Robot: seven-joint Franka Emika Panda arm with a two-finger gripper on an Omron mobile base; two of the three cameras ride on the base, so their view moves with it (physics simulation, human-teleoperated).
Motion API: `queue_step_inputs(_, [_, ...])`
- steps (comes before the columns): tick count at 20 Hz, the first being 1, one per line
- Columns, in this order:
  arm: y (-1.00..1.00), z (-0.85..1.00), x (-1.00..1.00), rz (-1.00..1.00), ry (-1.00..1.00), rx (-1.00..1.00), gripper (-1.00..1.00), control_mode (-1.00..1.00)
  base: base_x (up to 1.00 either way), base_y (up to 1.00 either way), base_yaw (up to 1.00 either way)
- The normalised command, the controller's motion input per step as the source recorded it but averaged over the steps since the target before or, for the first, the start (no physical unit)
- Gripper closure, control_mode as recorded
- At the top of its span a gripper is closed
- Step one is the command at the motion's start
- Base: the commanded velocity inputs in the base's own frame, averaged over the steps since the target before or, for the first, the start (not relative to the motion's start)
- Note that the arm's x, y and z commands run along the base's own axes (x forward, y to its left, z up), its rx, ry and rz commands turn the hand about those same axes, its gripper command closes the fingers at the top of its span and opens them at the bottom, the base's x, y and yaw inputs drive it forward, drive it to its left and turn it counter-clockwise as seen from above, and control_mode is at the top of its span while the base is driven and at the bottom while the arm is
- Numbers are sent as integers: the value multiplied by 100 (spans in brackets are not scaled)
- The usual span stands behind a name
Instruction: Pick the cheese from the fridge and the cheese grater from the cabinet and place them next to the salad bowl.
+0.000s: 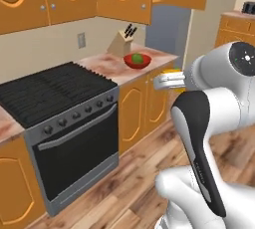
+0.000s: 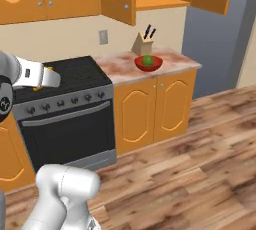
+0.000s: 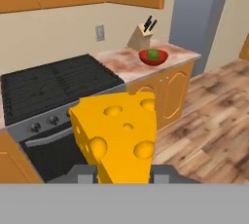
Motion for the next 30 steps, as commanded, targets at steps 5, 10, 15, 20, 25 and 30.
queue_step_inputs(5, [0, 0, 0, 0, 0, 0, 100, 100, 22, -100, 36])
queue_step_inputs(10, [0, 0, 0, 0, 0, 0, 100, 100, 0, -100, 45])
queue_step_inputs(15, [0, 0, 0, 0, 0, 0, 100, 100, -10, -100, 42])
queue_step_inputs(20, [0, 0, 0, 0, 0, 0, 100, 100, 0, -100, 40])
queue_step_inputs(25, [0, 0, 0, 0, 0, 0, 100, 100, -1, -100, 33])
queue_step_inputs(30, [0, 0, 0, 0, 0, 0, 100, 100, 3, -97, 21])
